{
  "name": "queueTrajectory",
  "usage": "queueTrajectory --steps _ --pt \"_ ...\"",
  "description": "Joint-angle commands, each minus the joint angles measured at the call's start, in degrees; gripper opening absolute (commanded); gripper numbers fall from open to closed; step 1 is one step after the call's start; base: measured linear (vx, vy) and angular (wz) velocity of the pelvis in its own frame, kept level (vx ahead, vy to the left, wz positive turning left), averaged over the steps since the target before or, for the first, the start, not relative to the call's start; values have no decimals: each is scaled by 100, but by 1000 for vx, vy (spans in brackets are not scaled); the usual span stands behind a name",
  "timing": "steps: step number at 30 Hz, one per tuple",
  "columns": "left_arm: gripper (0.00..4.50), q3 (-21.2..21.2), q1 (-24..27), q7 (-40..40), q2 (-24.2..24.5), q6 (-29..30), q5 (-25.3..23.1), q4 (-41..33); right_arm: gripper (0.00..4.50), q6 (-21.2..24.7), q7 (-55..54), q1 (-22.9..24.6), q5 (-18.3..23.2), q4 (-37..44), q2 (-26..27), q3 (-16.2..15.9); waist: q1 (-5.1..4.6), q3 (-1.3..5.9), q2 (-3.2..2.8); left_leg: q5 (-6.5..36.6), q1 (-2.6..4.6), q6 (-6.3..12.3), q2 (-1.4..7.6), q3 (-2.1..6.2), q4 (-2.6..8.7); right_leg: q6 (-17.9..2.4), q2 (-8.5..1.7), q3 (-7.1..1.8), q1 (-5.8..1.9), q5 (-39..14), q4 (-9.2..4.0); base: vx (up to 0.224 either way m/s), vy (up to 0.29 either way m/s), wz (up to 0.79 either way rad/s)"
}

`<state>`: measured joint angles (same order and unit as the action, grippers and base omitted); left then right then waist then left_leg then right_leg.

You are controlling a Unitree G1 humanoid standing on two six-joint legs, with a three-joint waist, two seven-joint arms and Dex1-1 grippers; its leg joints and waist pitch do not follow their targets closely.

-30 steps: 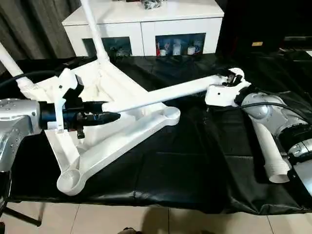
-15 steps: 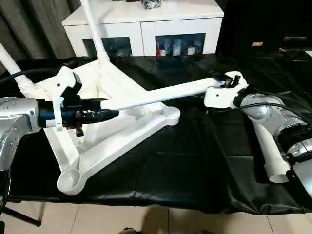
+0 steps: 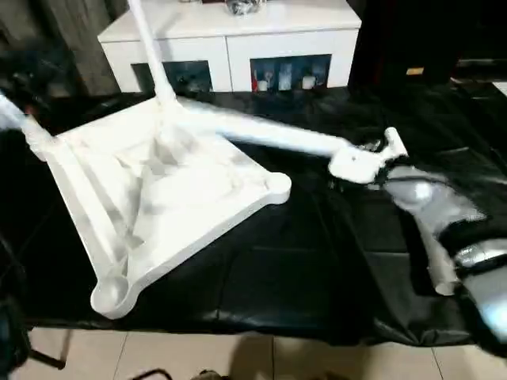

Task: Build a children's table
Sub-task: Insert table leg to table base

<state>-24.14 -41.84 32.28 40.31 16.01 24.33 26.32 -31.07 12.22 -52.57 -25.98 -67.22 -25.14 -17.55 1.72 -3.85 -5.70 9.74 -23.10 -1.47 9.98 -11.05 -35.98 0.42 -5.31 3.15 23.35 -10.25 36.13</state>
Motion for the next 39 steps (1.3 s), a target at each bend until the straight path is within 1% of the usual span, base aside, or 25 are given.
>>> queueTrajectory --steps 1,2,4,6,7,8,9,10,11,12,13,15,16,17,18,19,23,25,26,27,28,31,34,35,39 --pt "283 -125 -104 -403 -169 -128 -38 205 183 269 216 79 663 194 262 437 13 483 69 1934 166 202 219 133 403 -1591 -234 -167 -232 -1219 -372 0 0 0" --pt "283 -124 -114 -472 -227 -135 -56 228 182 351 278 86 862 213 347 586 19 485 63 1945 174 216 224 130 406 -1611 -237 -172 -231 -1158 -376 0 0 0" --pt "283 49 -46 -335 -437 -43 -141 143 182 659 474 47 1560 309 634 1111 44 499 47 1945 185 215 248 142 421 -1669 -241 -162 -221 -1024 -357 0 0 0" --pt "283 510 134 -40 -814 84 -242 -169 182 1325 1009 -94 2669 589 1044 1850 98 500 38 1914 193 278 273 141 430 -1717 -258 -166 -231 -871 -346 0 0 0" --pt "283 599 170 1 -877 112 -257 -233 182 1432 1118 -120 2842 642 1106 1954 131 501 43 1885 185 315 292 144 438 -1737 -266 -164 -241 -791 -339 0 0 0" --pt "283 995 329 181 -1067 134 -294 -487 182 2065 1652 -197 3349 839 1276 2212 143 504 48 1887 191 335 290 132 439 -1743 -256 -163 -238 -760 -337 0 0 0" --pt "283 995 329 181 -1067 134 -294 -487 182 2065 1652 -197 3349 839 1276 2212 162 512 57 1827 186 390 291 139 437 -1764 -262 -166 -258 -678 -328 0 0 0" --pt "283 1184 403 264 -1129 115 -303 -594 182 2402 1919 -223 3509 921 1325 2269 202 516 50 1690 163 392 294 133 439 -1782 -257 -155 -231 -605 -307 0 0 0" --pt "283 1414 503 389 -1239 250 -176 -828 182 3029 2461 -180 3760 1165 1351 2250 214 527 65 1587 147 401 276 128 430 -1795 -261 -152 -245 -538 -293 0 0 0" --pt "310 1636 590 460 -1359 418 -58 -1097 182 3723 3038 -88 4022 1492 1347 2173 223 525 70 1471 139 449 269 130 421 -1815 -257 -150 -273 -431 -285 0 0 0" --pt "317 1957 710 704 -1486 828 206 -1536 182 4656 3809 117 4383 2060 1299 1981 241 528 76 1356 145 498 274 129 417 -1829 -247 -148 -297 -334 -281 0 0 0" --pt "317 1957 710 704 -1486 828 206 -1536 182 4656 3809 117 4383 2060 1299 1981 291 543 75 1242 136 519 293 129 406 -1839 -272 -152 -271 -276 -273 0 0 0" --pt "323 2051 718 741 -1558 976 310 -1690 182 5043 4051 218 4560 2306 1263 1900 297 541 149 1261 145 467 278 107 410 -1827 -249 -147 -255 -404 -294 0 0 0" --pt "337 2102 701 772 -1736 1274 526 -1966 182 5697 4358 440 4919 2816 1183 1760 337 514 158 1272 144 353 276 107 423 -1749 -265 -160 -274 -652 -309 0 0 0" --pt "352 2102 700 771 -1743 1287 532 -1976 182 5725 4368 451 4934 2840 1179 1754 337 514 158 1272 144 353 276 107 423 -1749 -265 -160 -274 -652 -309 0 0 0" --pt "357 2081 662 759 -1863 1492 633 -2111 182 6218 4549 667 5221 3291 1099 1635 368 508 150 1307 157 280 291 114 435 -1684 -267 -169 -248 -821 -326 0 0 0" --pt "378 2009 592 673 -1960 1718 824 -2175 182 6762 4725 914 5426 3879 1020 1536 380 487 140 1688 182 -25 272 137 468 -1400 -284 -179 -208 -1519 -396 0 0 0" --pt "399 1992 584 637 -1980 1813 911 -2235 182 6940 4766 972 5462 4058 1008 1539 374 484 155 1690 176 -108 271 148 486 -1292 -284 -188 -205 -1589 -408 0 0 0" --pt "398 1968 588 601 -2005 2098 1099 -2403 182 7255 4823 1102 5504 4444 964 1502 372 477 127 1712 175 -141 265 148 488 -1280 -283 -188 -208 -1617 -403 0 0 0" --pt "408 1968 588 601 -2005 2098 1099 -2403 182 7255 4823 1102 5504 4444 964 1502 379 477 138 1706 180 -163 267 148 492 -1255 -279 -189 -209 -1616 -409 0 0 0" --pt "438 1959 597 600 -2012 2199 1152 -2468 182 7347 4817 1150 5523 4580 938 1472 372 480 142 1697 182 -176 273 155 498 -1237 -275 -192 -204 -1585 -411 0 0 0" --pt "447 1907 624 569 -2061 2448 1286 -2589 182 7517 4716 1313 5565 4918 865 1344 368 474 153 1697 176 -188 254 156 493 -1197 -283 -196 -199 -1684 -434 0 0 0" --pt "450 1891 587 619 -2179 2540 1479 -2567 182 7472 4659 1380 5475 5063 862 1266 370 476 156 1629 170 -201 252 155 491 -1140 -292 -202 -199 -1716 -452 0 0 0" --pt "450 1907 583 684 -2234 2618 1605 -2593 182 7434 4664 1397 5434 5114 864 1248 360 477 179 1616 162 -207 249 153 493 -1158 -285 -196 -205 -1688 -446 0 0 0" --pt "450 2016 585 755 -2371 2750 1785 -2743 182 7446 4644 1441 5382 5319 868 1238 366 477 174 1541 153 -174 252 156 492 -1159 -283 -201 -211 -1578 -439 0 0 0"
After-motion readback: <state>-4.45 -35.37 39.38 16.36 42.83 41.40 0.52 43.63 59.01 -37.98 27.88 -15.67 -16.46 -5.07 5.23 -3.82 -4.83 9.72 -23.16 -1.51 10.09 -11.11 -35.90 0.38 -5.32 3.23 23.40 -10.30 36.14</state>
